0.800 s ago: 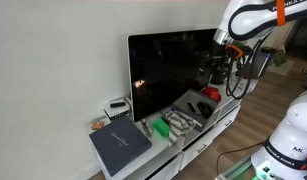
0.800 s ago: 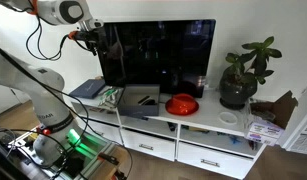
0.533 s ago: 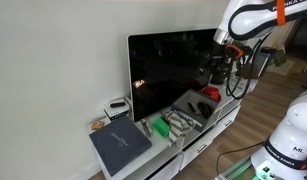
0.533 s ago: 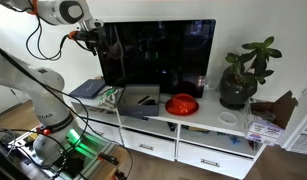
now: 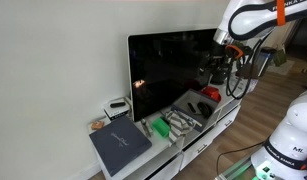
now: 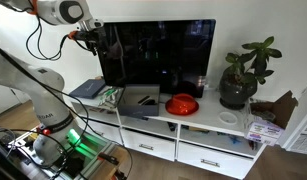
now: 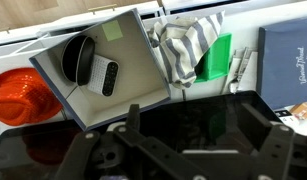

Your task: Pick up the black glasses case from the blue box and put it on the tv stand

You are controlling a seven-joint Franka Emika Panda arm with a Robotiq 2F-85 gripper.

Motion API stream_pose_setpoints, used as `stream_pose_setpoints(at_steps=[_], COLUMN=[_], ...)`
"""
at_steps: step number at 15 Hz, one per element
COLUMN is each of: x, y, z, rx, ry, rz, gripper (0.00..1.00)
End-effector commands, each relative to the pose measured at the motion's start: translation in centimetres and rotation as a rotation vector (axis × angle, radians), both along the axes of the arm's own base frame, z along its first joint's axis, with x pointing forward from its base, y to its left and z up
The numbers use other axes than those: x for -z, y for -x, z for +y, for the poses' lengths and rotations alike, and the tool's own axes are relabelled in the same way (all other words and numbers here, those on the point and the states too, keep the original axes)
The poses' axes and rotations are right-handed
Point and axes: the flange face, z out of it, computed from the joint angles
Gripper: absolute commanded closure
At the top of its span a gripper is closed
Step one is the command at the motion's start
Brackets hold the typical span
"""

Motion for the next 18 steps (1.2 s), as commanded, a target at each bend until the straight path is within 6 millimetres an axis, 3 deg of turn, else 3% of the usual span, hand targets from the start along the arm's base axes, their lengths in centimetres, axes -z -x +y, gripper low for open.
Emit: stream_pose_setpoints(at_steps=[1, 3, 12, 18], x=[0.5, 2.5, 16.0, 24.4], y=[-1.0, -1.8, -6.5, -7.3], z=[-0.6, -1.9, -9.4, -13.1], rx=[0.039, 0.104, 0.271, 0.33], ry=[0.004, 0.017, 0.1, 0.183], rz=[0.011, 0.043, 0.055, 0.089], gripper=[0.0, 0.0, 0.0, 0.0])
